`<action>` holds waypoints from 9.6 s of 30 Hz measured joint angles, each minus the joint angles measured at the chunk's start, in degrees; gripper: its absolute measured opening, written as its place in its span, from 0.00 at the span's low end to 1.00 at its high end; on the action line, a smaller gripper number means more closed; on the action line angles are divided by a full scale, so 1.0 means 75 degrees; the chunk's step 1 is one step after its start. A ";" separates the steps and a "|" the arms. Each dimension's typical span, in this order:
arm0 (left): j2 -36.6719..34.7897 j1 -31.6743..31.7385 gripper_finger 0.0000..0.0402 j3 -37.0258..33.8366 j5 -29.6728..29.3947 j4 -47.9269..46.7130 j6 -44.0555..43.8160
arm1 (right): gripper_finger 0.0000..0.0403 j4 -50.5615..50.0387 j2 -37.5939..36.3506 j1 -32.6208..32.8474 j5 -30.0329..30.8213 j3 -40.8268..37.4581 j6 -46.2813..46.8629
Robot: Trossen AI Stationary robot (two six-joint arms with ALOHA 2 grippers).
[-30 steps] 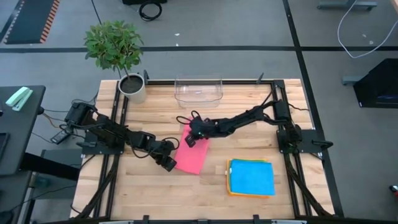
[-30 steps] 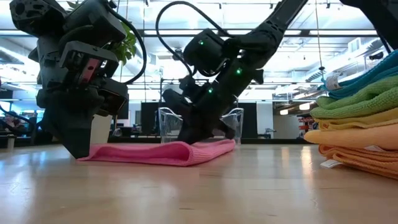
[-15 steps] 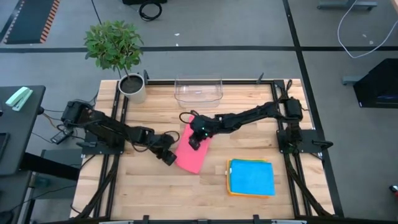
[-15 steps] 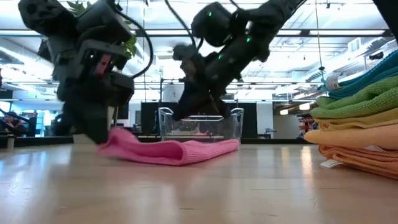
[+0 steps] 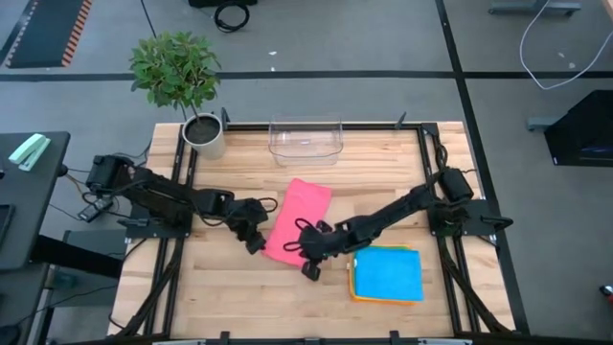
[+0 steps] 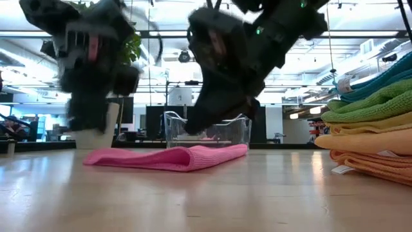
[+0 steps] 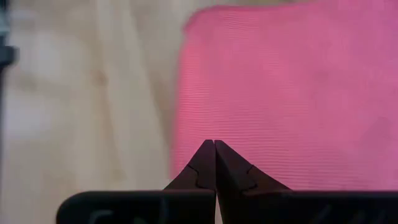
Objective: Fold microfiber towels
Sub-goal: Fold the pink towel on the table
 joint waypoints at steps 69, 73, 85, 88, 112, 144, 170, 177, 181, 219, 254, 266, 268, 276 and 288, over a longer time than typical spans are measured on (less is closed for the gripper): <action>0.1536 -0.4976 0.46 0.0237 -0.3512 0.1729 0.9741 | 0.47 0.2362 0.1414 0.1494 -0.0102 0.0704 -0.3946; 0.1686 -0.4934 0.49 0.0247 -0.3518 0.1770 0.9984 | 0.47 0.1763 0.1990 0.1501 -0.0154 0.1439 -0.4166; 0.1744 -0.4880 0.35 0.0236 -0.3387 0.1685 0.9298 | 0.47 0.0752 0.2214 0.1693 0.0455 0.1894 -0.4003; 0.1753 -0.4880 0.31 0.0233 -0.3387 0.1677 0.9252 | 0.47 0.0645 0.2201 0.1746 0.0567 0.1894 -0.4000; 0.1539 -0.4362 0.01 0.0172 -0.2925 0.2482 0.5047 | 0.01 -0.0716 0.1420 0.1433 -0.0550 0.1871 -0.2088; -0.0633 -0.2605 0.00 -0.2562 -0.5735 0.5562 -0.1282 | 0.00 -0.1005 -0.0347 -0.2475 -0.2791 0.0591 -0.2169; -0.0310 -0.5224 0.00 -0.0484 -0.5899 0.4152 -0.1854 | 0.00 -0.0992 -0.0408 0.0065 -0.3767 0.0626 -0.0077; 0.0005 -0.5372 0.00 -0.0592 -0.7164 0.2983 -0.2972 | 0.00 -0.1244 -0.0399 -0.1015 -0.3508 0.0603 -0.0234; -0.0153 -0.5381 0.00 -0.0870 -0.7767 0.2963 -0.3091 | 0.00 -0.1180 -0.0385 -0.1666 -0.3440 0.0604 -0.0508; -0.0174 -0.5334 0.00 -0.1413 -0.8652 0.1690 -0.4736 | 0.26 -0.0851 -0.0100 -0.1169 -0.1990 0.0629 -0.1353; -0.3096 -0.4712 0.48 -0.1413 -0.5773 -0.3041 -0.5852 | 0.01 0.0284 0.0284 -0.1079 -0.1527 0.0626 -0.1162; -0.3183 -0.2767 0.51 -0.1107 -0.5934 -0.1090 -0.1392 | 0.01 -0.0044 0.0363 -0.1445 -0.1148 0.0632 0.0301; -0.2896 -0.1892 0.51 -0.1107 -0.5216 -0.0621 -0.0646 | 0.01 -0.0193 0.0364 -0.1427 -0.1163 0.0632 0.0348; -0.1379 0.0474 0.53 -0.1102 -0.2375 0.0638 0.0856 | 0.01 -0.0912 0.0329 -0.1363 -0.1162 0.0632 0.0621; -0.0037 0.0816 0.49 -0.1110 -0.1967 0.2060 0.0828 | 0.01 -0.1059 0.0326 -0.1248 -0.1154 0.0631 0.0666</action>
